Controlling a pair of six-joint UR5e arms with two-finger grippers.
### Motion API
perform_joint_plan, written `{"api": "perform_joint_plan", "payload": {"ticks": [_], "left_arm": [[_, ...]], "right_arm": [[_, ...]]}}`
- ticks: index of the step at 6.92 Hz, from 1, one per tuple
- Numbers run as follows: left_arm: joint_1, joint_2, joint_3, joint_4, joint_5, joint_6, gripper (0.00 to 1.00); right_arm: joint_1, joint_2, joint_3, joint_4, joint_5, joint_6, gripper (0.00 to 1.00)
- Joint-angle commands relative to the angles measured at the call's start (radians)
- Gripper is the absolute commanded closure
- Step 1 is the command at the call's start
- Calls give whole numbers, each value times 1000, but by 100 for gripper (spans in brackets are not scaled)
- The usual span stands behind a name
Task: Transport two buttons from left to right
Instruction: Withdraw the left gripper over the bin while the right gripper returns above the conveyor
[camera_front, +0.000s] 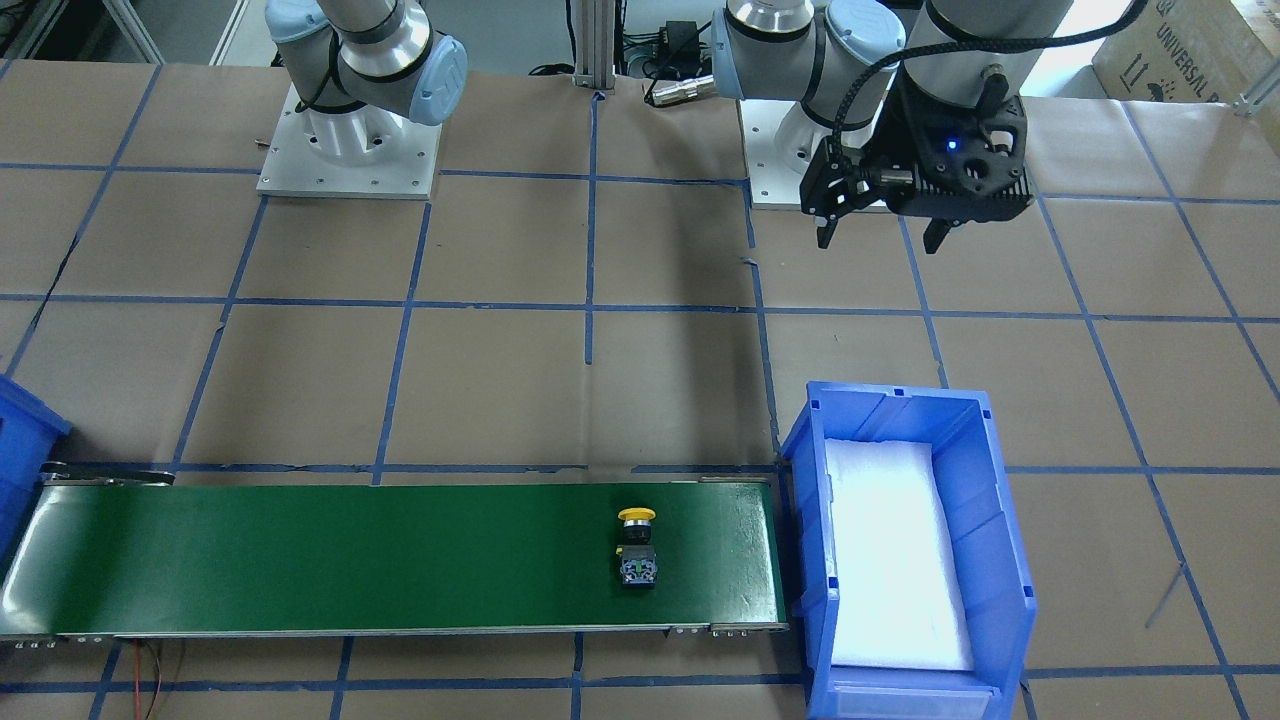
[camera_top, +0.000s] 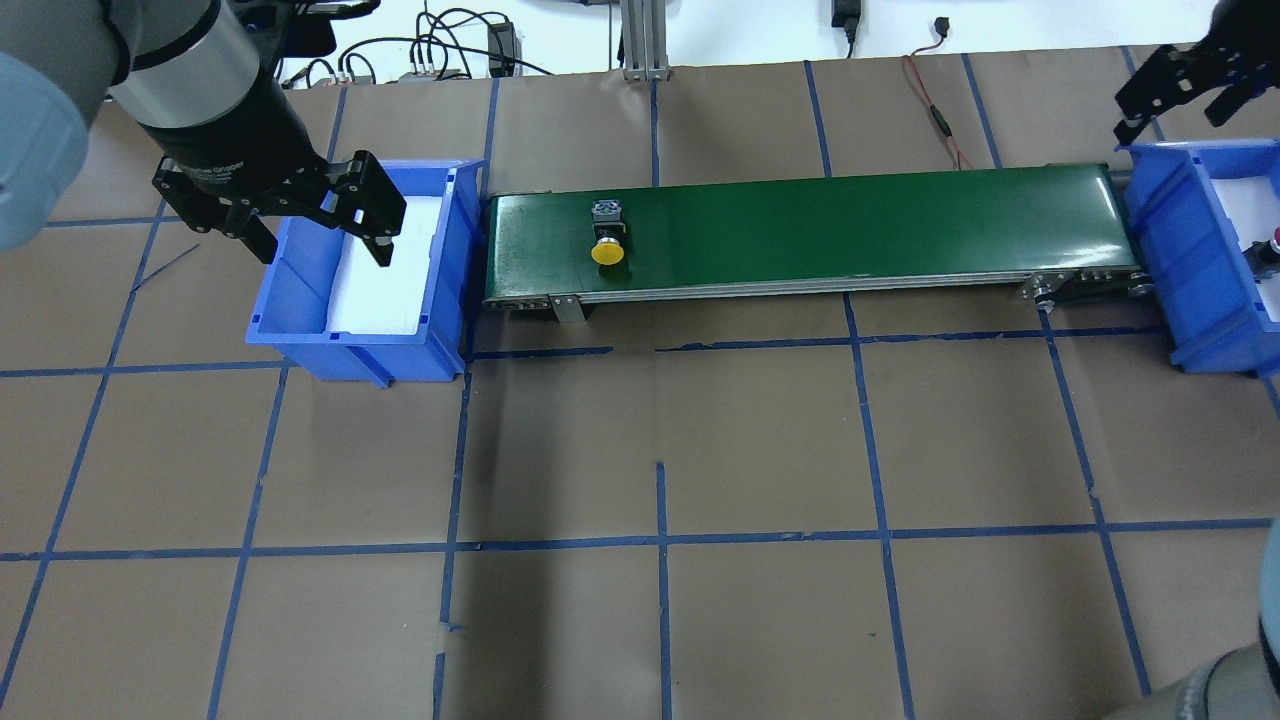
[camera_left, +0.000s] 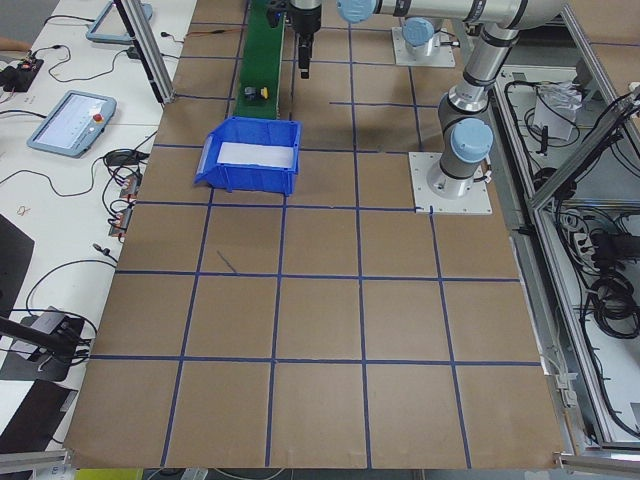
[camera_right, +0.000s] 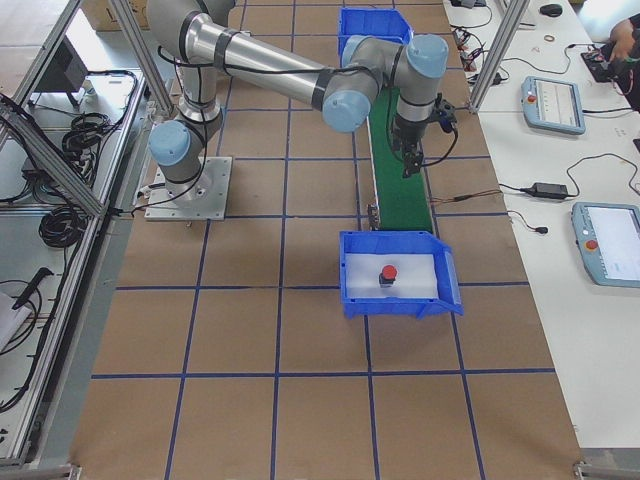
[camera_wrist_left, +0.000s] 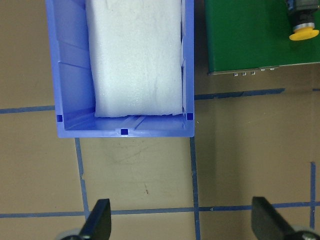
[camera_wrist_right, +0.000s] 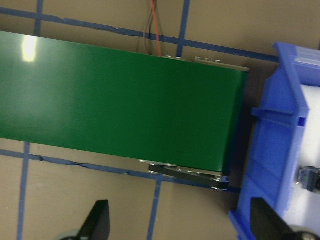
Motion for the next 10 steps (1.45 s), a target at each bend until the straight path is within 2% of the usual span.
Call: {"api": "perform_joint_plan", "payload": {"ticks": [1, 2, 3, 4, 10], "left_arm": [[16, 10, -4, -16, -6, 13, 0], [49, 10, -4, -11, -4, 45, 0], [74, 10, -2, -19, -4, 47, 0], [65, 15, 1, -19, -4, 38, 0], [68, 12, -30, 35, -23, 56, 0]], "right_arm": [[102, -50, 97, 17, 12, 121, 0], [122, -85, 132, 29, 13, 115, 0], [133, -91, 214, 12, 15, 116, 0], [133, -119, 253, 2, 16, 116, 0], [163, -136, 250, -29, -1, 121, 0]]}}
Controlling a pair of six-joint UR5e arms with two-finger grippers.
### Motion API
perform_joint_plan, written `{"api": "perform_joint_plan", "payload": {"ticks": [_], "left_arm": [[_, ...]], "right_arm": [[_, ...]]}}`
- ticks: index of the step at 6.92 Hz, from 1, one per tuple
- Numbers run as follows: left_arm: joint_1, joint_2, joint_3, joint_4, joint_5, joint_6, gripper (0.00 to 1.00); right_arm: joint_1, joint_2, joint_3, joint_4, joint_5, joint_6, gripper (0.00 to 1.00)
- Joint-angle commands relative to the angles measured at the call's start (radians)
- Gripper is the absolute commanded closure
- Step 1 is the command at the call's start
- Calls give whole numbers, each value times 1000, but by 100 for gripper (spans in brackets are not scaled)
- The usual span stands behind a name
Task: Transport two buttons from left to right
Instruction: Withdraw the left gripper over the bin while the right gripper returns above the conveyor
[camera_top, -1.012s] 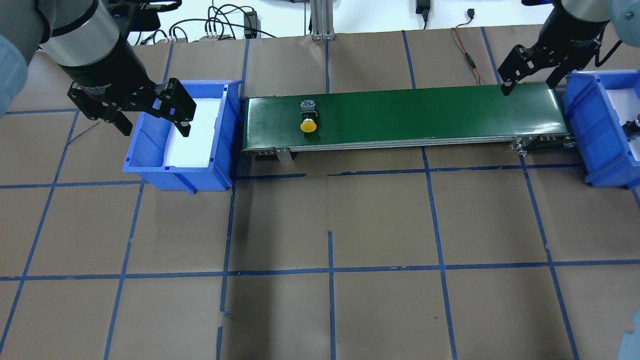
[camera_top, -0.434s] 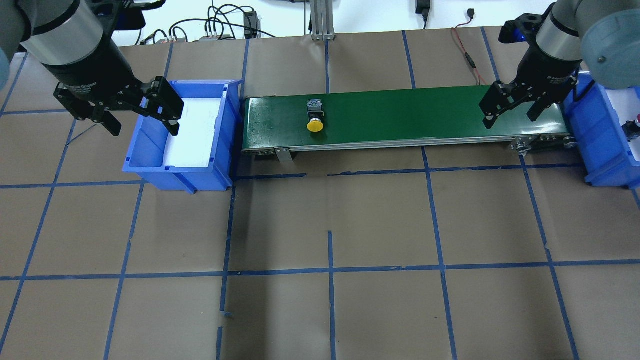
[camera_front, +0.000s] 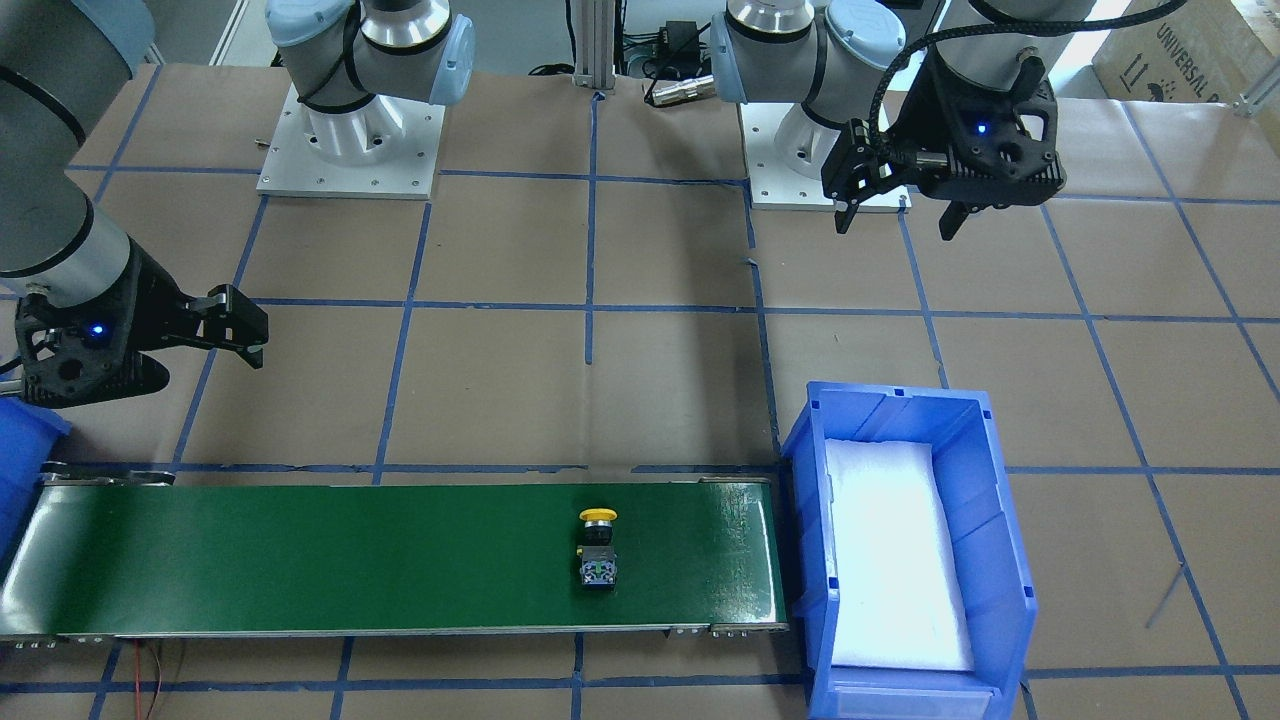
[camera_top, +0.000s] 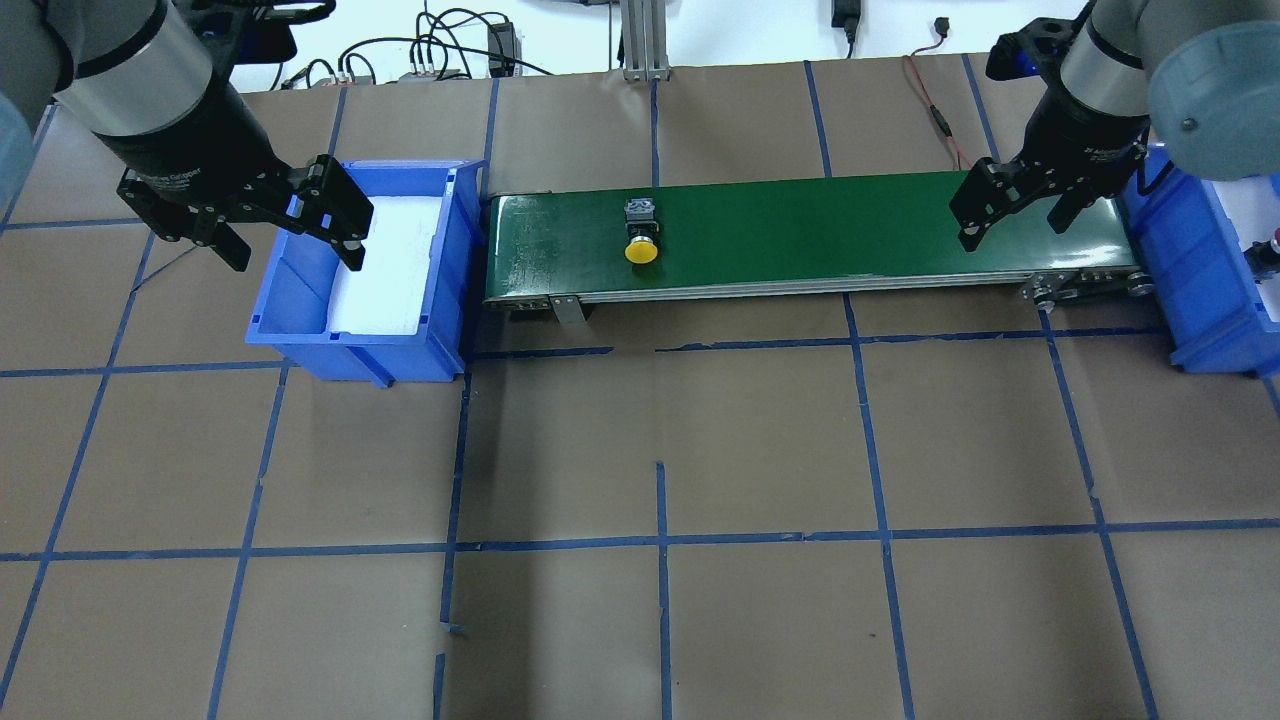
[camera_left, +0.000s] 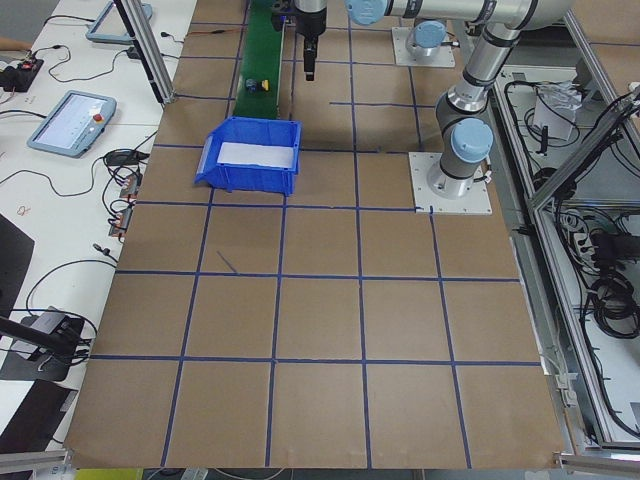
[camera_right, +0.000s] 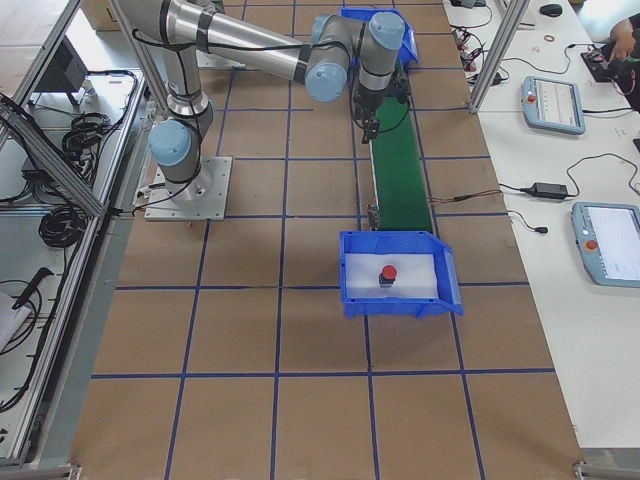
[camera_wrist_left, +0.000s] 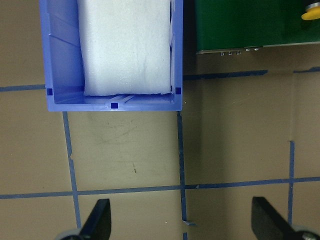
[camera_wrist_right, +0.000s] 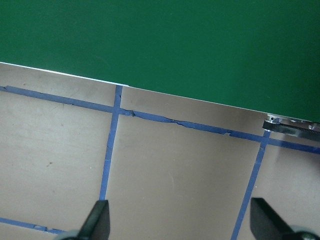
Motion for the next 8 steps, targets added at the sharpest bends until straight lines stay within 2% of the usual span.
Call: {"api": "perform_joint_plan", "payload": {"ticks": [1, 7, 8], "left_arm": [[0, -4, -7, 19, -5, 30, 0], [-2, -18, -10, 22, 0, 27, 0], [-2, -18, -7, 22, 5, 27, 0]], "right_arm": [[3, -1, 2, -4, -1, 1, 0], [10, -4, 5, 8, -4, 12, 0], [58, -7, 2, -7, -5, 79, 0]]}}
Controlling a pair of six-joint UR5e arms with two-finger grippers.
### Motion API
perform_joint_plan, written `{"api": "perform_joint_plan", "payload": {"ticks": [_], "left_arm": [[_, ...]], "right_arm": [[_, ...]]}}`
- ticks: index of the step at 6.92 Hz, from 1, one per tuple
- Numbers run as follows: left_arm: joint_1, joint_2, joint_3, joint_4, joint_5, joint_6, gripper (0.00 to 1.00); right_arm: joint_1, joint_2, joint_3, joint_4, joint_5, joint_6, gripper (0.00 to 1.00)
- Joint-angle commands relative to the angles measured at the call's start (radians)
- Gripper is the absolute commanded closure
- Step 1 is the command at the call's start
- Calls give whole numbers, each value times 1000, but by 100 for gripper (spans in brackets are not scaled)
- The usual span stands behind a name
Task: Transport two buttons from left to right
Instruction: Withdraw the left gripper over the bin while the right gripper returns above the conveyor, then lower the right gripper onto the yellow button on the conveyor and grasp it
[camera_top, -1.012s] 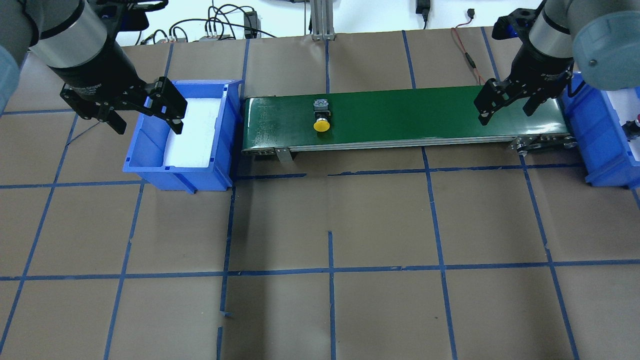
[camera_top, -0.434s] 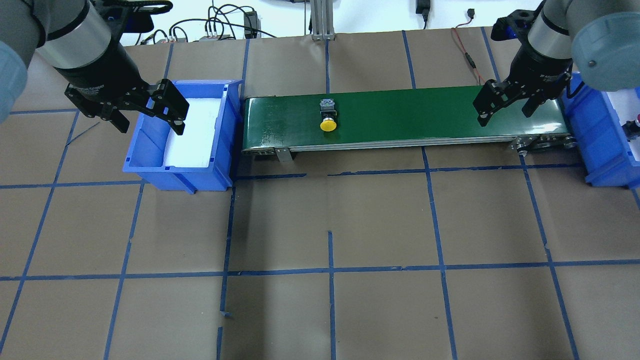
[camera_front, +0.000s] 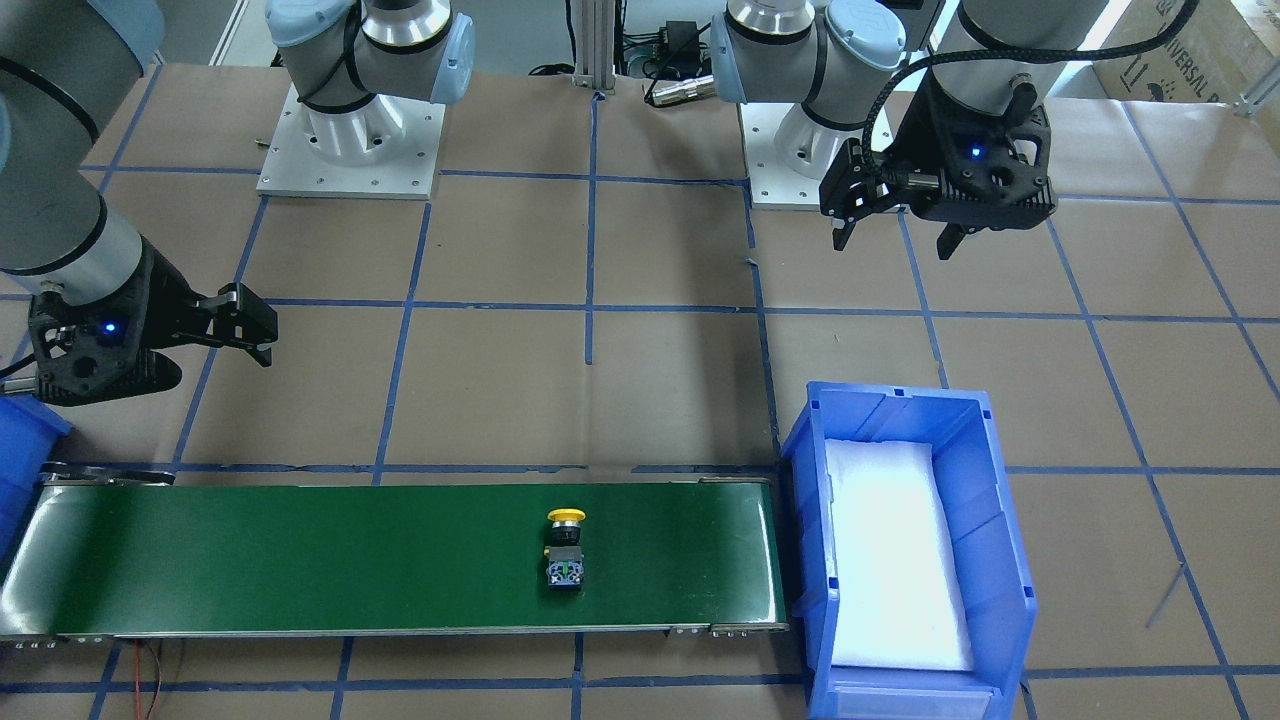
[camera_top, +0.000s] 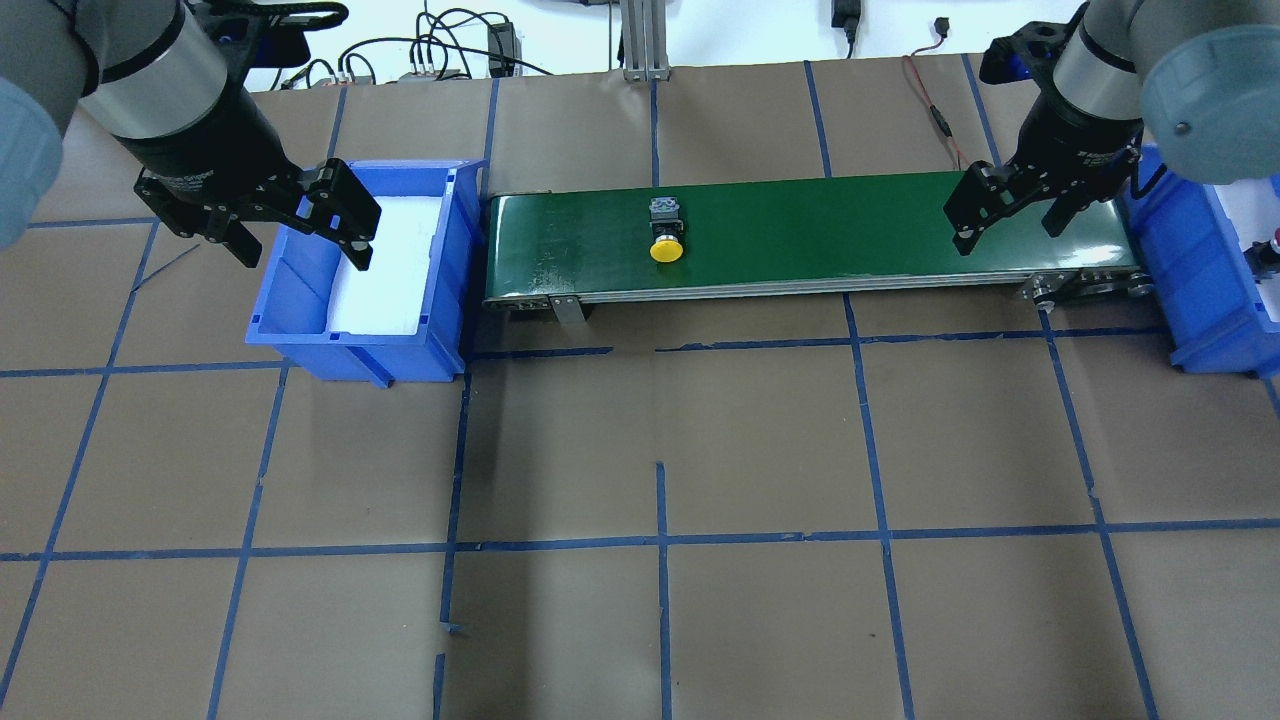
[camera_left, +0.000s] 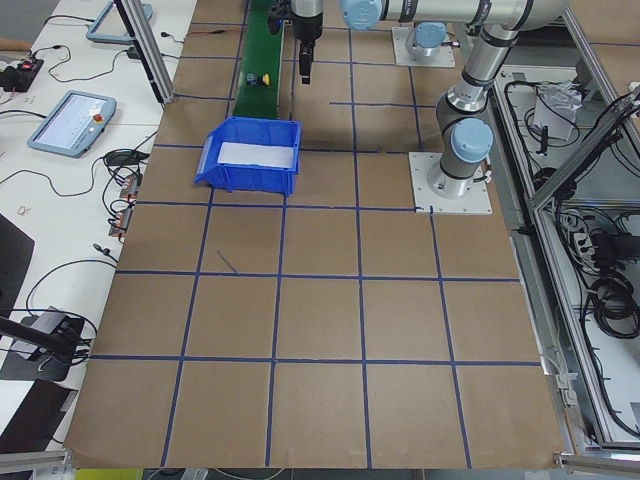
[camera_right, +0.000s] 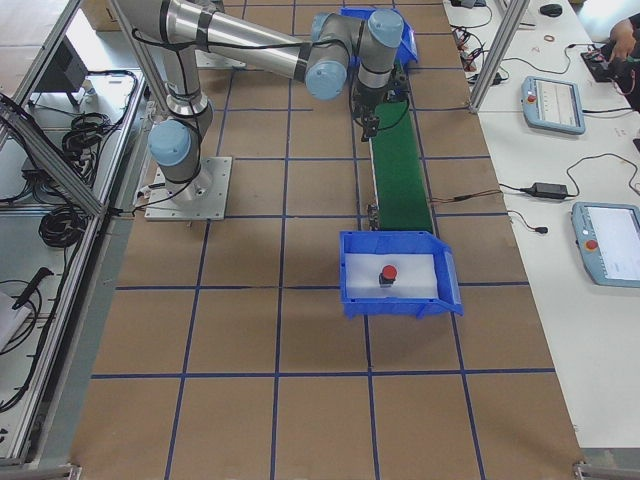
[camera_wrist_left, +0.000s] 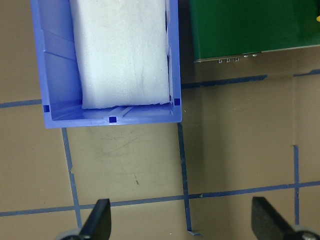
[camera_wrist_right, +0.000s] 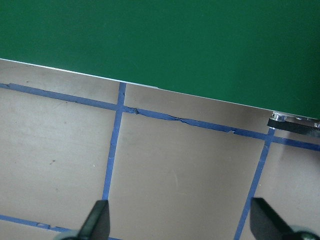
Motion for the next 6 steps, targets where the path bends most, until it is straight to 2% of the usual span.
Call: {"api": "perform_joint_plan", "payload": {"ticks": [1, 2, 4, 5, 6], "left_arm": [[0, -2, 2, -2, 10, -32, 0], [0, -2, 2, -2, 10, -60, 0], [0, -2, 2, -2, 7, -57, 0], [0, -2, 2, -3, 7, -57, 0], [0, -2, 0, -3, 7, -57, 0]], "right_arm": [[139, -2, -8, -37, -5, 155, 0], [192, 0, -11, -66, -39, 179, 0], [229, 33, -42, -71, -19, 257, 0], [276, 96, -83, -108, -21, 283, 0], [331, 169, -168, -150, -18, 355, 0]]}}
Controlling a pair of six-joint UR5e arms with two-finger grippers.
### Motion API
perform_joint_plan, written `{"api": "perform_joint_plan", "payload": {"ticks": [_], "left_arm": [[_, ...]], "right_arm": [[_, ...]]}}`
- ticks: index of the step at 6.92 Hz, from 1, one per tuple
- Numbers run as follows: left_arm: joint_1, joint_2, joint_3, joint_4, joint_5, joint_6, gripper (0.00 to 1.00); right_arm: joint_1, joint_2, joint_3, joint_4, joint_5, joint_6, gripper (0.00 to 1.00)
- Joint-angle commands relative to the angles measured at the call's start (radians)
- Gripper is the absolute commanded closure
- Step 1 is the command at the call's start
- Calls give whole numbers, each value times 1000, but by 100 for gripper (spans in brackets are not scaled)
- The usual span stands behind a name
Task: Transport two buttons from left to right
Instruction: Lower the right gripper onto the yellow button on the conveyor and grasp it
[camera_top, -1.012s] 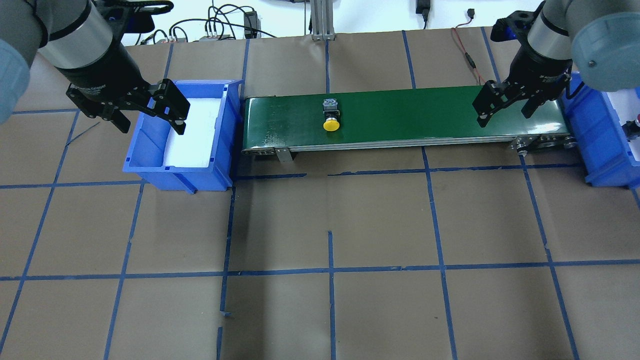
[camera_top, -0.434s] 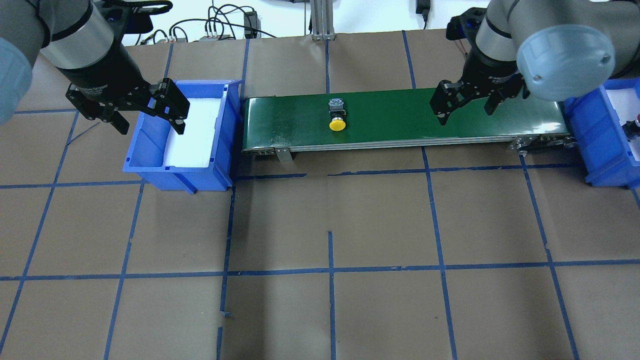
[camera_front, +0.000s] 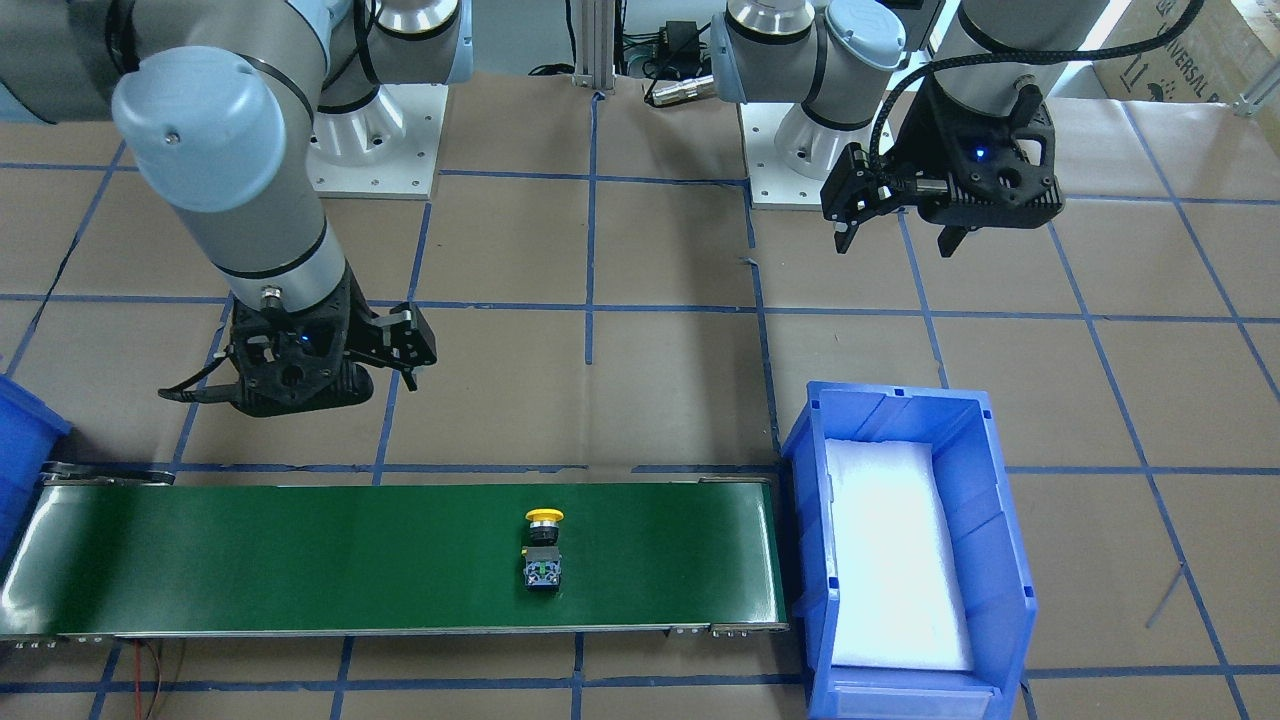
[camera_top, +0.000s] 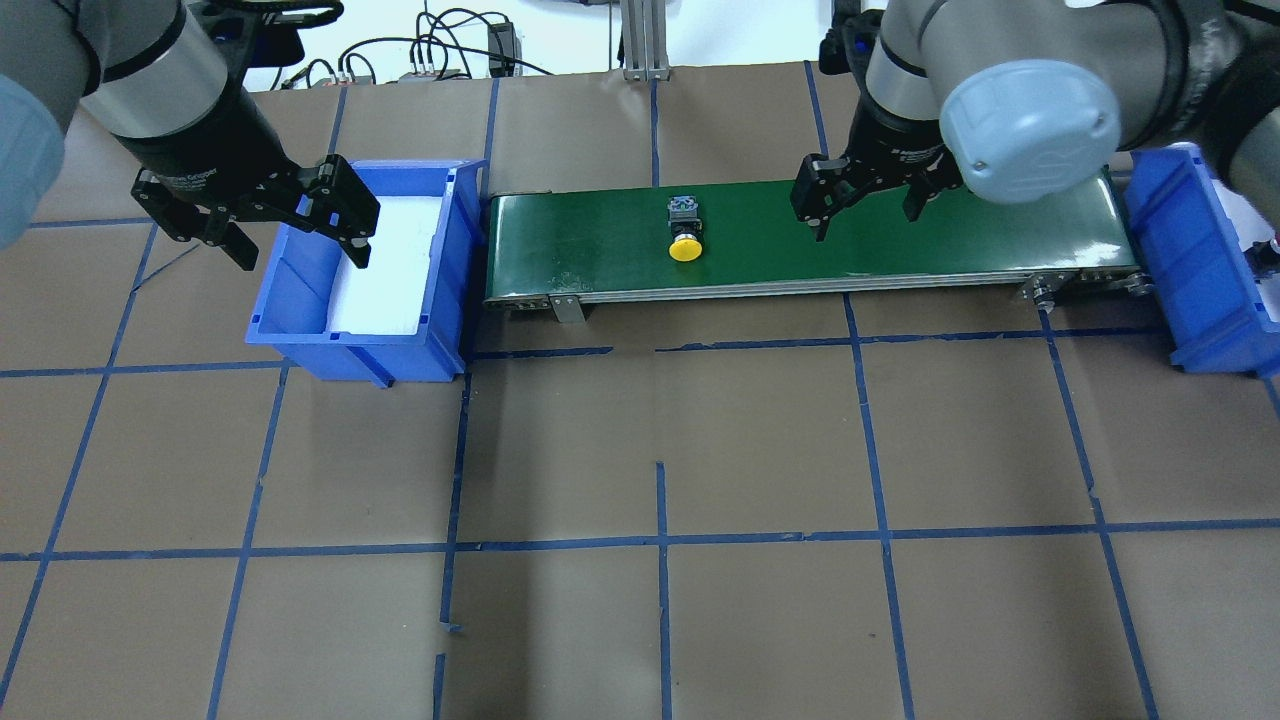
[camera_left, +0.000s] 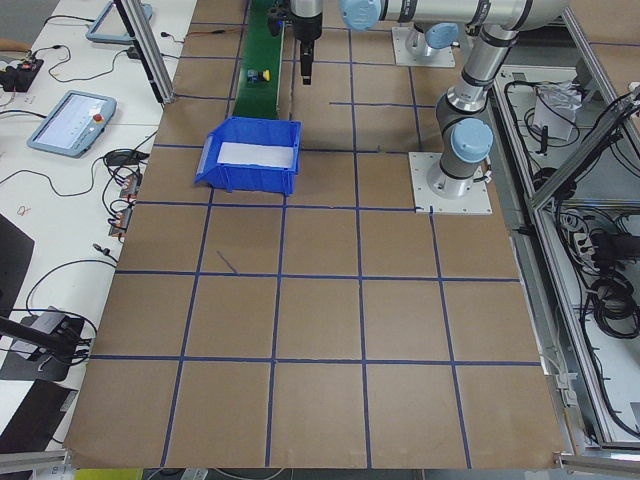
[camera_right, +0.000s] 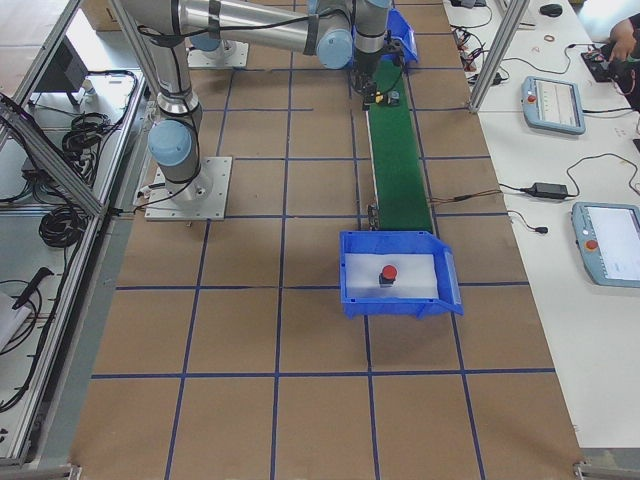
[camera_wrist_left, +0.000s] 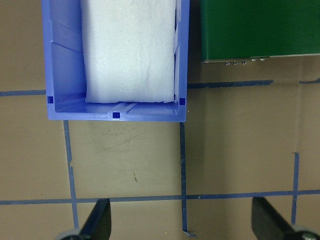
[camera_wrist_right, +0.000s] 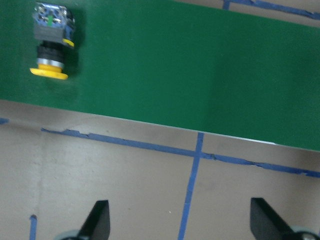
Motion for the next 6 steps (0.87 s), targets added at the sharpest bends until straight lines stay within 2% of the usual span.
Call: {"api": "perform_joint_plan", "payload": {"ticks": [1, 6], "left_arm": [[0, 0, -1, 0, -2, 0, 0], [0, 0, -3, -3, -5, 4, 0]], "right_arm": [[81, 126, -151, -45, 2, 80, 0], [96, 278, -164, -186, 33, 152, 0]]}}
